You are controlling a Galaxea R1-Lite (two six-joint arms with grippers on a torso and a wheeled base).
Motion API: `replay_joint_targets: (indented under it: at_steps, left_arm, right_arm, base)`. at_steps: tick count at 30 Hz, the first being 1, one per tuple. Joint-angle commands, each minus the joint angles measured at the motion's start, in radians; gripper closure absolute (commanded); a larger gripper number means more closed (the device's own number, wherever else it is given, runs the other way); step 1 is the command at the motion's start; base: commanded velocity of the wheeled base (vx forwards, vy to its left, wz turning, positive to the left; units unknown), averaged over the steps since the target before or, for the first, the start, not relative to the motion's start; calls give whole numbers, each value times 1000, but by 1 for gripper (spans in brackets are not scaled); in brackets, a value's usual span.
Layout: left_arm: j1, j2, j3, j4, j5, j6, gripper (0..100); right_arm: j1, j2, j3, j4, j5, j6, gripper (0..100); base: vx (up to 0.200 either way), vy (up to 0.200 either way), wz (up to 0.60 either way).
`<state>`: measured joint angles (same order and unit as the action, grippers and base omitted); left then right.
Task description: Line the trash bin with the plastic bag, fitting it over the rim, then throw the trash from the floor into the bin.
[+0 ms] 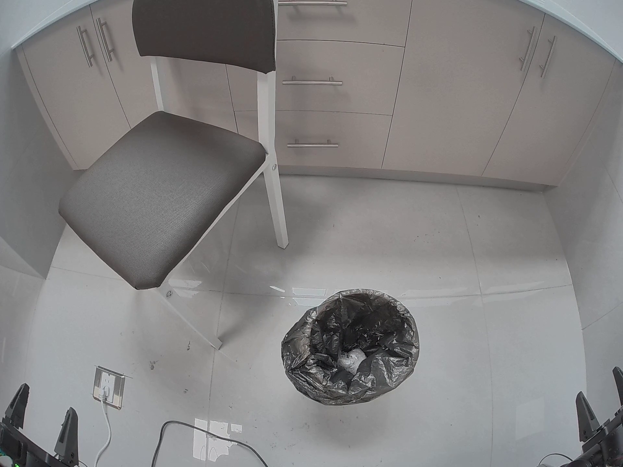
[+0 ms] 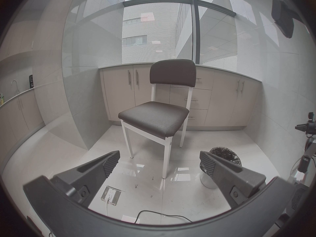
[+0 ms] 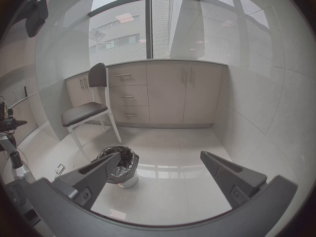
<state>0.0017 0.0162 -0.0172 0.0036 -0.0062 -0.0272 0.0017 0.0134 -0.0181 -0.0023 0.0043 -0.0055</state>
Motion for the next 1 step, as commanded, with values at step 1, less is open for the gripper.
replay_joint_targets:
  at_steps: [1]
  left_arm:
    - [0,-16,14,-1,0,0,0]
  right_arm:
    - [0,-13,18,-1,0,1,0]
  base:
    - [0,0,0]
